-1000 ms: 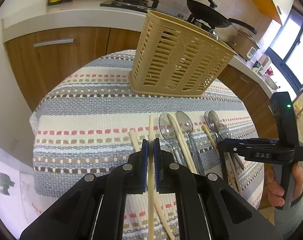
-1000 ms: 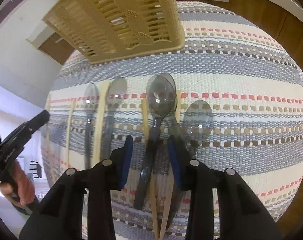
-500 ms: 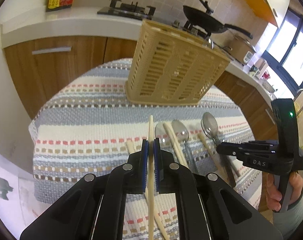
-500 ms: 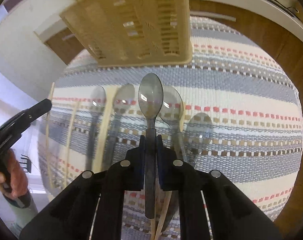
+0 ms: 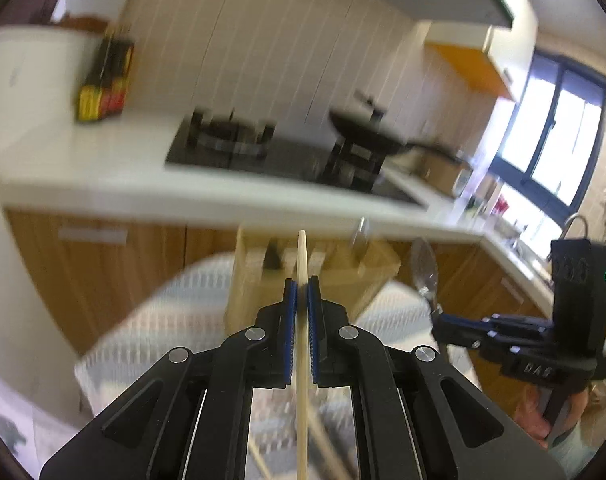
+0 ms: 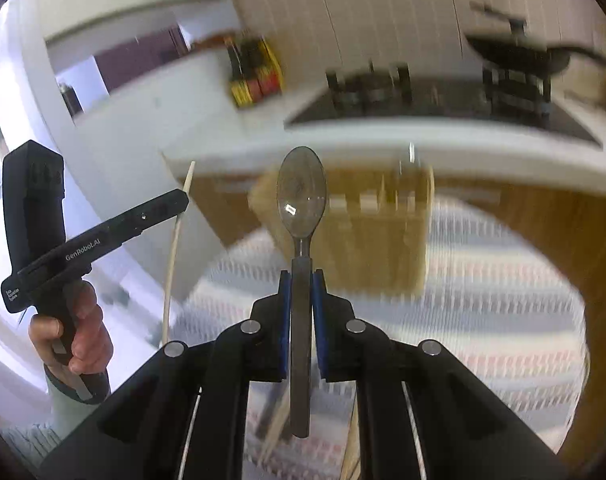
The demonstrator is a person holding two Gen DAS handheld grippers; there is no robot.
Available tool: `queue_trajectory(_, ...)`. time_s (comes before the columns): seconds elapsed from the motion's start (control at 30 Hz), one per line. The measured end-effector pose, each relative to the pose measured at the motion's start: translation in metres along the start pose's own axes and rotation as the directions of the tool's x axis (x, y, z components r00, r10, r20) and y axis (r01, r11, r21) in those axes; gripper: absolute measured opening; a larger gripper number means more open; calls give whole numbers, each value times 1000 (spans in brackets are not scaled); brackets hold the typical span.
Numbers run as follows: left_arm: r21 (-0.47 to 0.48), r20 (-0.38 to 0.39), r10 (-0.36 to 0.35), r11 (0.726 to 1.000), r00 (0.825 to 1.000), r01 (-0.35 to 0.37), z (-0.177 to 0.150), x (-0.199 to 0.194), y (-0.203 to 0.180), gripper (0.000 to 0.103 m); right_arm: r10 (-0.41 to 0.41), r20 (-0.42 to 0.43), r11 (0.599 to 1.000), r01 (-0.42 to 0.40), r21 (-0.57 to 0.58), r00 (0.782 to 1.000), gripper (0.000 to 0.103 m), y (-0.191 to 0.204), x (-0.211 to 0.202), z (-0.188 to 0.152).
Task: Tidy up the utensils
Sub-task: 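Lift the chopstick and spoon and carry both over the beige basket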
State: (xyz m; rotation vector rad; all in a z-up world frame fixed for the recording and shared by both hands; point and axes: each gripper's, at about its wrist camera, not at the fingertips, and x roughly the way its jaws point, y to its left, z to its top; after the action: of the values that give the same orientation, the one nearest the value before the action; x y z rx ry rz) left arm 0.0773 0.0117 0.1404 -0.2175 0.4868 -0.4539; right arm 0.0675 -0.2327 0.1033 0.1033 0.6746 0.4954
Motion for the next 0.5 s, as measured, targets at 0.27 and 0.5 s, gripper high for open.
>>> queue_trajectory(0.27, 31, 229, -35, 999, 973, 29, 58, 19, -18, 4, -72, 243, 996, 84, -40, 967, 9, -13, 4, 55)
queue_trajectory(0.5, 54, 372, -9, 998, 928, -12, 80, 45, -24, 4, -131, 344, 990, 141, -4, 930, 9, -42, 30, 79)
